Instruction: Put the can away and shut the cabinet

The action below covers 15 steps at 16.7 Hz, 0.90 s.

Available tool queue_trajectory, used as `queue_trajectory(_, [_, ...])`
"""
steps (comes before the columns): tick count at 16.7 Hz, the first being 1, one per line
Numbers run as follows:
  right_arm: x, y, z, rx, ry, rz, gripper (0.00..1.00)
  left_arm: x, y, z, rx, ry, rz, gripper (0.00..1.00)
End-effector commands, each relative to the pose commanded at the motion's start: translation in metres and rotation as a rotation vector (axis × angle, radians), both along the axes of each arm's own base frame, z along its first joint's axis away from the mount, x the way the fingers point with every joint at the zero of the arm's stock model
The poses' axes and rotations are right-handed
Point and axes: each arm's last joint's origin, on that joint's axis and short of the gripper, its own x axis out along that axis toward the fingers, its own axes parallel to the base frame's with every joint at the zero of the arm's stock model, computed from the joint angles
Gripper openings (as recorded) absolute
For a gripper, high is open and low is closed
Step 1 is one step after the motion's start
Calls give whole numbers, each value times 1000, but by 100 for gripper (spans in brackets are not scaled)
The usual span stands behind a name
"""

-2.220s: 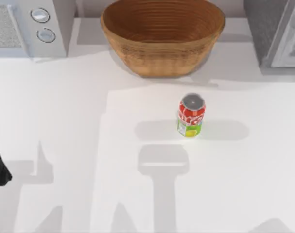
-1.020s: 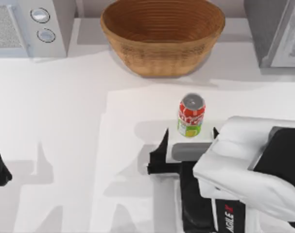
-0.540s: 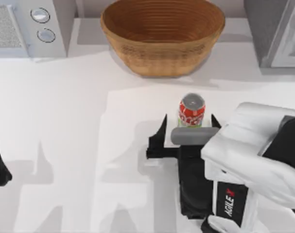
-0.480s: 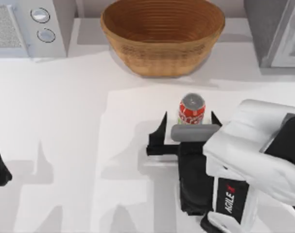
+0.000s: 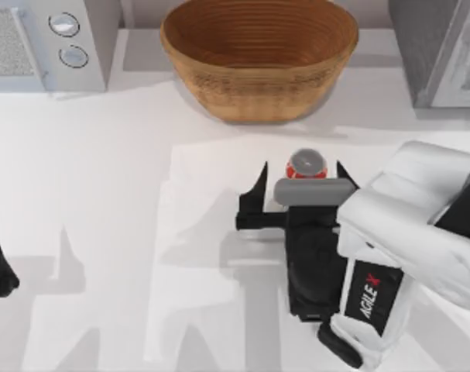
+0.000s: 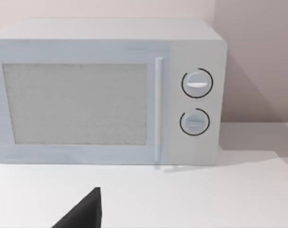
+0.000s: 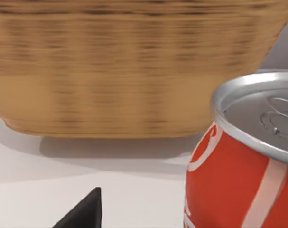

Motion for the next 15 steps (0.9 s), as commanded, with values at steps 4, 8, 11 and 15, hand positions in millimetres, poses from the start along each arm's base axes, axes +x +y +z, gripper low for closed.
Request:
queue_trajectory(4, [0,0,0,0,0,0,77,0,0,0,0,0,0,100])
queue_trajectory(8, [0,0,0,0,0,0,47,0,0,0,0,0,0,100])
queue_trajectory(11, [0,0,0,0,0,0,25,0,0,0,0,0,0,100])
queue_trajectory(15, [0,0,0,0,0,0,0,0,0,0,0,0,0,100])
